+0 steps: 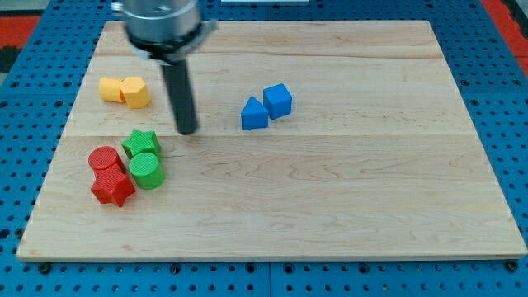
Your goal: Point your arm to the red star
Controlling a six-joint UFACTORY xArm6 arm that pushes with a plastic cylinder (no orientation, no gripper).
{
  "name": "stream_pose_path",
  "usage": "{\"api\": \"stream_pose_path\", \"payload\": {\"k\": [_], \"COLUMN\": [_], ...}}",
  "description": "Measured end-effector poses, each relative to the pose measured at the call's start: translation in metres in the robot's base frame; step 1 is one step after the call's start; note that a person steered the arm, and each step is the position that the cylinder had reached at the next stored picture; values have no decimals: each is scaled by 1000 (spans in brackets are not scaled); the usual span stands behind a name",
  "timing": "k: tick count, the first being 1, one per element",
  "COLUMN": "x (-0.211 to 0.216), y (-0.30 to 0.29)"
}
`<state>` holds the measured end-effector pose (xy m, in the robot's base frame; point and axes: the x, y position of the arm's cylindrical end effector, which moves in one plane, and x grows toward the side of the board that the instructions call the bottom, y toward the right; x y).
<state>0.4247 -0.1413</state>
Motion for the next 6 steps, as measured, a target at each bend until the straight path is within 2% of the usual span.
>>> {"api": "stream_pose_path", "payload": {"k": [1, 2, 3, 4, 6], "x": [-4, 60, 77, 96, 129], "y": [-92, -84, -47, -87, -64]}}
